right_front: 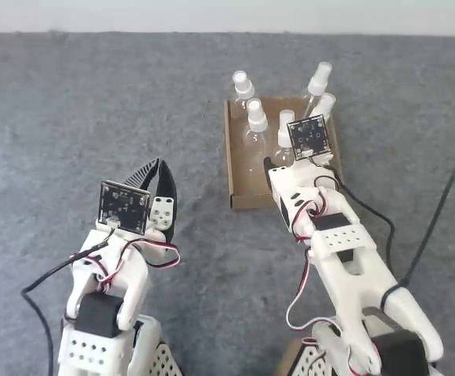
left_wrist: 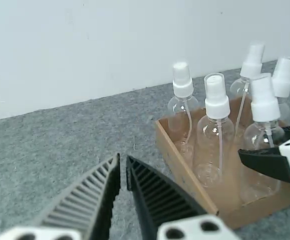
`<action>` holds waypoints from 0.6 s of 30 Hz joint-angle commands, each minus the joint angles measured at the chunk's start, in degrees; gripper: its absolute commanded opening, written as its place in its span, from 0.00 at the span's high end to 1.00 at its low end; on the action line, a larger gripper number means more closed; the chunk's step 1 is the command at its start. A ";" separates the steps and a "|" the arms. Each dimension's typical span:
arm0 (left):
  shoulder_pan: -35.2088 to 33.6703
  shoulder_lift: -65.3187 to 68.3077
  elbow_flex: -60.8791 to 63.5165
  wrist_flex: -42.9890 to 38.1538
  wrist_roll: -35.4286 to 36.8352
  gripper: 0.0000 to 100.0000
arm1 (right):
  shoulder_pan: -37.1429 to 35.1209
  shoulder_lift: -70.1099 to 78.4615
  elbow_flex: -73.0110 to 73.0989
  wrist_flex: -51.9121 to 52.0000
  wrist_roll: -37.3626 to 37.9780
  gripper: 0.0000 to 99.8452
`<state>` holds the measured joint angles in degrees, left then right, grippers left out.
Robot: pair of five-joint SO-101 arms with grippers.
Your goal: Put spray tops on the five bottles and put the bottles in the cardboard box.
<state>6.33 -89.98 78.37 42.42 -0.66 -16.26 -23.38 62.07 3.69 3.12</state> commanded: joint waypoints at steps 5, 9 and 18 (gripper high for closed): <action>-0.26 0.97 -0.40 -1.32 0.53 0.99 | 0.84 0.57 -0.35 -1.45 -0.26 0.99; -0.26 0.97 -0.40 -1.32 0.53 0.99 | 0.84 0.40 -0.35 -1.19 -0.26 0.99; -0.26 0.79 -0.40 -1.32 0.53 0.99 | 0.84 0.22 -0.18 -1.10 -0.18 0.99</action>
<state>6.33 -89.98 78.37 42.42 -0.66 -16.26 -22.77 61.98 3.43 3.12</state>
